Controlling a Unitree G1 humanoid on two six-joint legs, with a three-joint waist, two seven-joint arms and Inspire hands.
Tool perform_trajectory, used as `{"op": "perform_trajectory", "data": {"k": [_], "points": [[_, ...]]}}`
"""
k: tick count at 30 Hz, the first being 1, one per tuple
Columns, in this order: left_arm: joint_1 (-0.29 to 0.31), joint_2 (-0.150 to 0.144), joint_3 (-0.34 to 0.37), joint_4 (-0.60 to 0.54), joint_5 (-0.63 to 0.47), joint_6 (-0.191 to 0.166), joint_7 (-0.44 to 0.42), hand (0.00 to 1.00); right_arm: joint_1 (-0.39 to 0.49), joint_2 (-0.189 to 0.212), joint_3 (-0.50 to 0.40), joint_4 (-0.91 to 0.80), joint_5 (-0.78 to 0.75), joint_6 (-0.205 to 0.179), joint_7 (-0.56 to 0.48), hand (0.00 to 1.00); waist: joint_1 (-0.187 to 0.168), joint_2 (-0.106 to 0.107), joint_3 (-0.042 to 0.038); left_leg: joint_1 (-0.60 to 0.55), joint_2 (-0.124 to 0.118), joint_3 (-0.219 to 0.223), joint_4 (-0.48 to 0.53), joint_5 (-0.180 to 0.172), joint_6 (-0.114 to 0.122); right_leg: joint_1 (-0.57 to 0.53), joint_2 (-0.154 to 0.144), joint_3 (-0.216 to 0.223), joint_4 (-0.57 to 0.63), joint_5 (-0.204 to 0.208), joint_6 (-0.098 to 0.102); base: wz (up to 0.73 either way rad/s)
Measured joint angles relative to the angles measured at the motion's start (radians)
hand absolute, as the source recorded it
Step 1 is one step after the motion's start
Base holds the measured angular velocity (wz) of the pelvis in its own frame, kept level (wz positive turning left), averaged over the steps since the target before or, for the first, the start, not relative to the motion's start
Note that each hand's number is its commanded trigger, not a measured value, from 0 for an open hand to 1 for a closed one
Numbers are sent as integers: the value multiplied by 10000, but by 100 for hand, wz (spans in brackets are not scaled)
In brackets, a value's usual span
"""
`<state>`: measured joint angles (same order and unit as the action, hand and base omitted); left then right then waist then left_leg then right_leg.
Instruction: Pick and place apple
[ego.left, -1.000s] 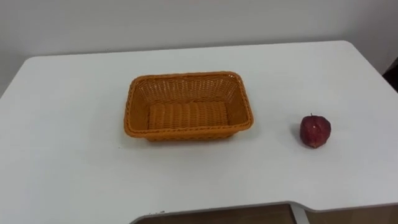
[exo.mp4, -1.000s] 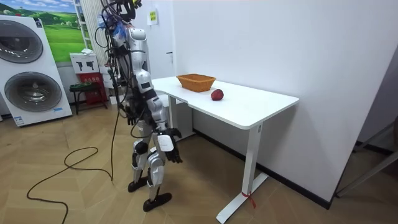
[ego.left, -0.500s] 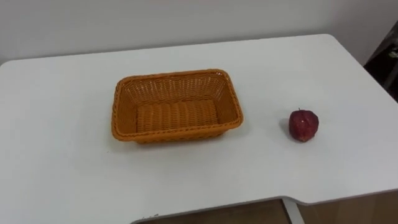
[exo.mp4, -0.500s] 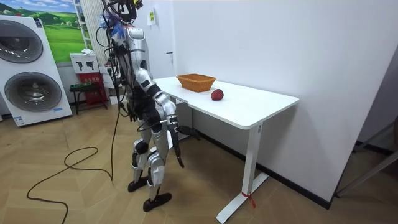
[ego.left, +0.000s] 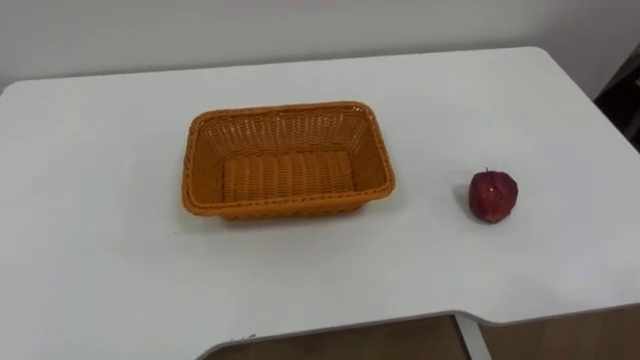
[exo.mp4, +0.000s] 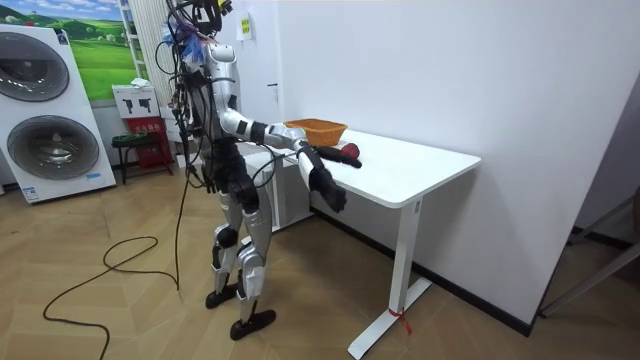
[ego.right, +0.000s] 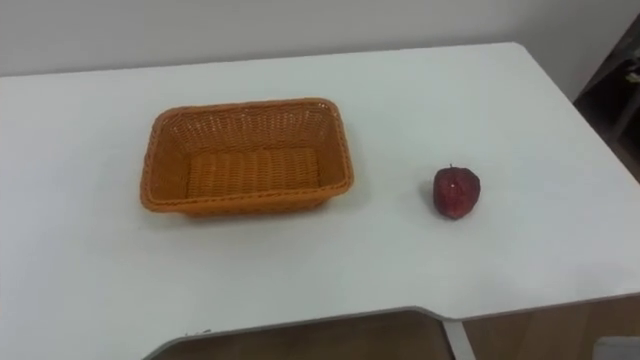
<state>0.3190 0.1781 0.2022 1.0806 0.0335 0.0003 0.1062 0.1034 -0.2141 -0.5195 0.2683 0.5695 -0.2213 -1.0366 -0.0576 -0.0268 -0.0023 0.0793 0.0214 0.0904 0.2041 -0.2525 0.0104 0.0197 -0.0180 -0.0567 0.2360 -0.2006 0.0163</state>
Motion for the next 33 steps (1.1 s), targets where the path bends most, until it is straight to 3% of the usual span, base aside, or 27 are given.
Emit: {"op": "perform_trajectory", "data": {"k": [3,6,15,18,24,33], "points": [[-202,-2,-485,3,14,1,-7,0,19,-34,719,-738,-1595,10,109,0,126,63,6,14,9,-1,-1,0,0,-2,7,-3,-17,5,-8,0],[-357,-12,-787,-2,10,-1,-95,0,36,-64,1437,-1331,-2144,11,613,0,320,124,29,30,13,42,-46,0,-1,10,13,30,-21,7,-10,-3],[-413,-24,-1083,-7,-17,-83,-270,0,44,-163,3127,-1355,-2253,13,2183,0,604,175,56,43,19,27,-39,1,-1,-6,7,-12,-55,14,-18,0],[-395,-21,-1084,-6,18,-154,-311,0,82,-177,3644,-1019,-2247,19,3262,0,622,160,76,143,33,-31,-69,3,-5,172,11,-110,-180,55,-36,5],[-364,20,-1094,-17,73,-155,-349,0,90,-186,4232,-626,-2232,155,4581,0,644,100,73,211,27,-114,-91,3,-5,385,1,-207,-329,68,-32,4],[-288,72,-1233,5,84,-156,-335,0,93,-196,4234,-177,-2233,372,5383,0,654,28,91,431,29,-125,-144,3,-6,551,1,-244,-356,73,-32,1]]}}
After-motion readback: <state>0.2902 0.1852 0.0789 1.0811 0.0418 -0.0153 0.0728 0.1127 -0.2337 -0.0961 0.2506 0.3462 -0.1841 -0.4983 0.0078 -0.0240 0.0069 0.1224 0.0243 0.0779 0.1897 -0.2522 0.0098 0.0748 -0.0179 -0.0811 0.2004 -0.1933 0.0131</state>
